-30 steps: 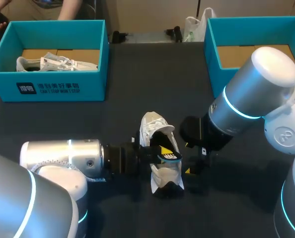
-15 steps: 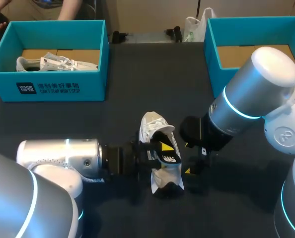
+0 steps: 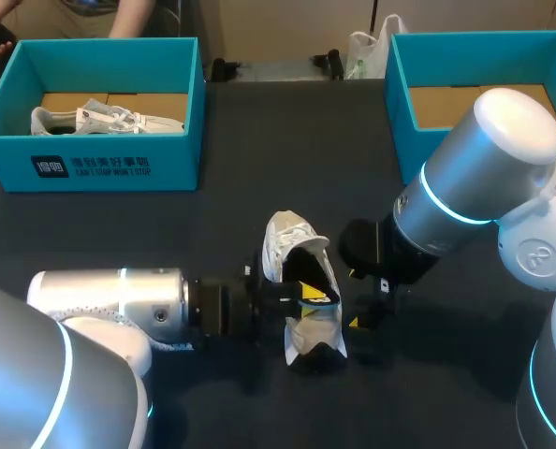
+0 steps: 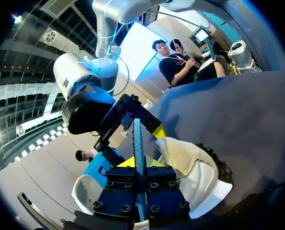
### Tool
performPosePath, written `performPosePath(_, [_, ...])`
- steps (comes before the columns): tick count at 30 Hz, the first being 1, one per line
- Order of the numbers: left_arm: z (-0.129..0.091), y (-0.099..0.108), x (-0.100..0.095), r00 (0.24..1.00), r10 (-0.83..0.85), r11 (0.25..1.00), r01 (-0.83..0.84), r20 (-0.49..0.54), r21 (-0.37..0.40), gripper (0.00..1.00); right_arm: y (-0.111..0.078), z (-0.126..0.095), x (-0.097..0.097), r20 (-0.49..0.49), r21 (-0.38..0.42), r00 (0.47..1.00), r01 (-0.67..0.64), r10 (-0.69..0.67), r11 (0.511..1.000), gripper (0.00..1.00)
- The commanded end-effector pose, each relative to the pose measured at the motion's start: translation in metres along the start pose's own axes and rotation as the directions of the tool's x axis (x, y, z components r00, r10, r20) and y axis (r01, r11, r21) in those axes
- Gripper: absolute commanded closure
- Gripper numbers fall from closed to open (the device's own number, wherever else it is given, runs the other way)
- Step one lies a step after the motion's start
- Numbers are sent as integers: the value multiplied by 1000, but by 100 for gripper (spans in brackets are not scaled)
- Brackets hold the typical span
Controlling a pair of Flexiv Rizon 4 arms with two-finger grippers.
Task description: Take the shoe out of the shoebox, open the shoe tongue, remove and reinsert the insole, then place the shoe into the shoebox
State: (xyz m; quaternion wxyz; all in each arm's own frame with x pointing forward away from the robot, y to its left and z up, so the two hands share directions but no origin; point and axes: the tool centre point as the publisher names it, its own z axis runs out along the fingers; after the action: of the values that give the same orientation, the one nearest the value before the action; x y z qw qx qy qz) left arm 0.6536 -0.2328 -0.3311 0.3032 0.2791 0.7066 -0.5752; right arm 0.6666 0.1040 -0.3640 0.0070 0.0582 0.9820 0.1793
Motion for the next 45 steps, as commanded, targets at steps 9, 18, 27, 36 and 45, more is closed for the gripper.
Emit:
performPosePath(9, [17,39,-3,1000,12,998,-12,0,-59,100,1,1,1,3,2,1000,0,0,1000,0])
performPosePath(18, [2,28,-5,1000,-7,999,8,1,-48,73,1,1,1,3,2,1000,0,0,1000,0])
performPosePath(27, [-9,10,-7,1000,-28,999,28,2,-45,66,1,1,1,3,2,1000,0,0,1000,0])
performPosePath(36, [-1,6,0,1000,-19,1000,18,-19,-25,100,1,1,1,3,2,1000,0,0,1000,0])
performPosePath(45, [9,40,4,1000,1,996,-4,-27,-85,100,1,1,1,3,2,1000,0,0,1000,0])
